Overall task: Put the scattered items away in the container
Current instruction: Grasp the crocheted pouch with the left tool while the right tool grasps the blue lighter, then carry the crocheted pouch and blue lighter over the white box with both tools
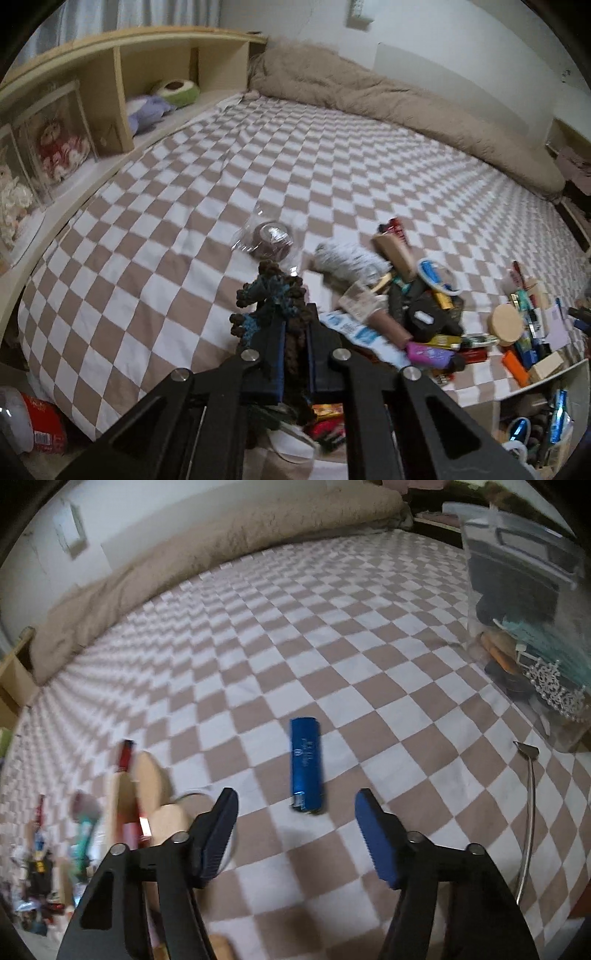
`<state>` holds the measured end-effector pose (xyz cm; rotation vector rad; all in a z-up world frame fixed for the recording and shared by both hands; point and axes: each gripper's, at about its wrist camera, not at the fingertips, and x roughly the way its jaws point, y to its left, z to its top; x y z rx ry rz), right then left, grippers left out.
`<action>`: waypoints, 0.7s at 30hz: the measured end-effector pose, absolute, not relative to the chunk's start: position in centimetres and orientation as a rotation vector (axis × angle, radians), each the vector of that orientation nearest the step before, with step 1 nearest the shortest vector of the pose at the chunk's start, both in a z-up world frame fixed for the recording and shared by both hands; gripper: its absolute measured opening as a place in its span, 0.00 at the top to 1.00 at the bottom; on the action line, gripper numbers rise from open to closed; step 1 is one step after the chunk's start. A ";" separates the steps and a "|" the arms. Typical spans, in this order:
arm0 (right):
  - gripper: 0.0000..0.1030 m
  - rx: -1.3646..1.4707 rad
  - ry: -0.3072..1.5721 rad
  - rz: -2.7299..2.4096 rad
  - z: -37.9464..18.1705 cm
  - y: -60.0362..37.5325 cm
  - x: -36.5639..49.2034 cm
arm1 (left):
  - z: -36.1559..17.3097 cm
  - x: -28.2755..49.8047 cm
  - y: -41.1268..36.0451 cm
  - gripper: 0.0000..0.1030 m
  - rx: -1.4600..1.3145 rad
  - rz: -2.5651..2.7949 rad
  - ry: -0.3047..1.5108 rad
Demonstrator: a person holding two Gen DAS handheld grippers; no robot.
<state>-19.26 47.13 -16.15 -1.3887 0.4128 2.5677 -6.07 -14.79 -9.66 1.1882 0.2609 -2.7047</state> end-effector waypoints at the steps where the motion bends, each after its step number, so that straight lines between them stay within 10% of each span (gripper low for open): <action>1: 0.40 -1.396 0.404 2.560 -16.6 47.1 -19.6 | -9.3 -6.0 -14.4 0.91 1.182 -2.721 0.256; 11: 0.77 -1.424 0.280 2.501 -19.4 46.2 -21.7 | -6.7 -5.0 -11.4 0.91 1.134 -2.893 0.252; 21: 0.78 -1.460 0.372 2.598 -18.8 45.9 -19.0 | -4.5 -3.2 -9.3 0.91 1.069 -2.982 0.230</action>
